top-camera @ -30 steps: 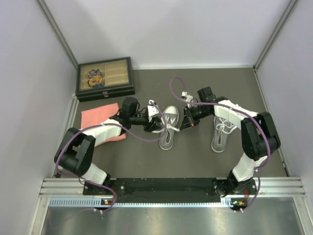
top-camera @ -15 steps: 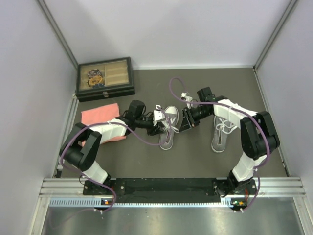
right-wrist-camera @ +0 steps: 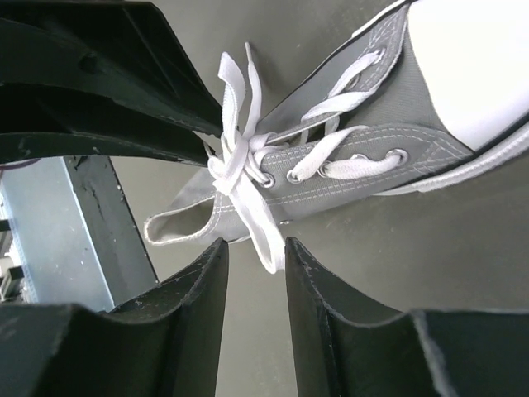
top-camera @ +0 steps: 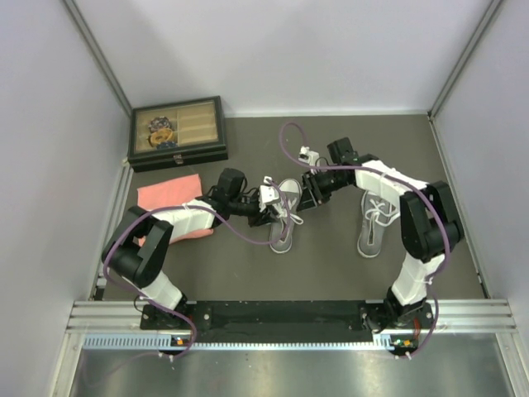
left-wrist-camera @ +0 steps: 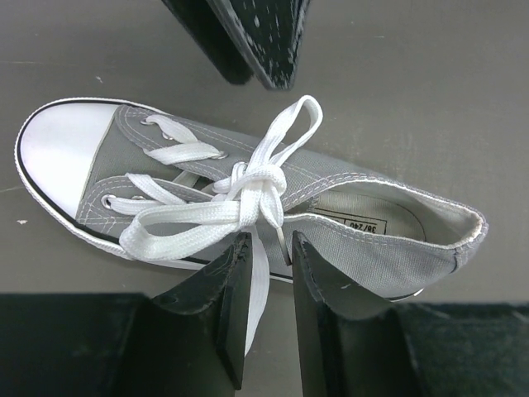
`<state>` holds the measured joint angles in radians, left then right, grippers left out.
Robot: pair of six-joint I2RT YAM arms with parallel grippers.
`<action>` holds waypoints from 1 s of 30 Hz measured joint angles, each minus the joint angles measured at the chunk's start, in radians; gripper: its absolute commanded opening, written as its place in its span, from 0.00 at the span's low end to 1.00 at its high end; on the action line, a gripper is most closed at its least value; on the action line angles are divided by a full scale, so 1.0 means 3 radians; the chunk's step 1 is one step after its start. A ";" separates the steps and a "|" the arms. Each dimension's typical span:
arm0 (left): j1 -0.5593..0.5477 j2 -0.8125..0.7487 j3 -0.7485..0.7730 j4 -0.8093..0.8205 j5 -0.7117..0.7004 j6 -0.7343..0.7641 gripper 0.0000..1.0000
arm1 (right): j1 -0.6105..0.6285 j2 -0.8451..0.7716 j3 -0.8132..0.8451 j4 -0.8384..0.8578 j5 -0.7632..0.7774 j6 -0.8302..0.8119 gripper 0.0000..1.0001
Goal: Tie the shoes
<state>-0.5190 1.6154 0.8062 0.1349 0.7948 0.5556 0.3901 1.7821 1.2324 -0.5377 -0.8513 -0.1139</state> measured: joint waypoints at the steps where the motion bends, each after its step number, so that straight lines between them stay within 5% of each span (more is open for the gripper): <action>1: 0.0000 0.0000 0.0000 0.0000 0.0000 0.0000 0.31 | 0.0014 0.0028 0.0000 0.0008 0.0003 -0.0001 0.34; 18: -0.0001 0.0000 0.0009 0.0000 0.0001 0.0000 0.30 | 0.0174 0.0273 0.0084 0.0122 0.0005 -0.0061 0.32; 30: -0.0006 0.0046 0.0043 0.0000 0.0000 0.0000 0.31 | 0.0175 0.0328 0.0107 0.0106 -0.0032 -0.0090 0.20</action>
<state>-0.5209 1.6291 0.8192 0.1349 0.7948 0.5556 0.4427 1.8805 1.2644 -0.5060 -0.8608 -0.1410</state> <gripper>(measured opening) 0.303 0.207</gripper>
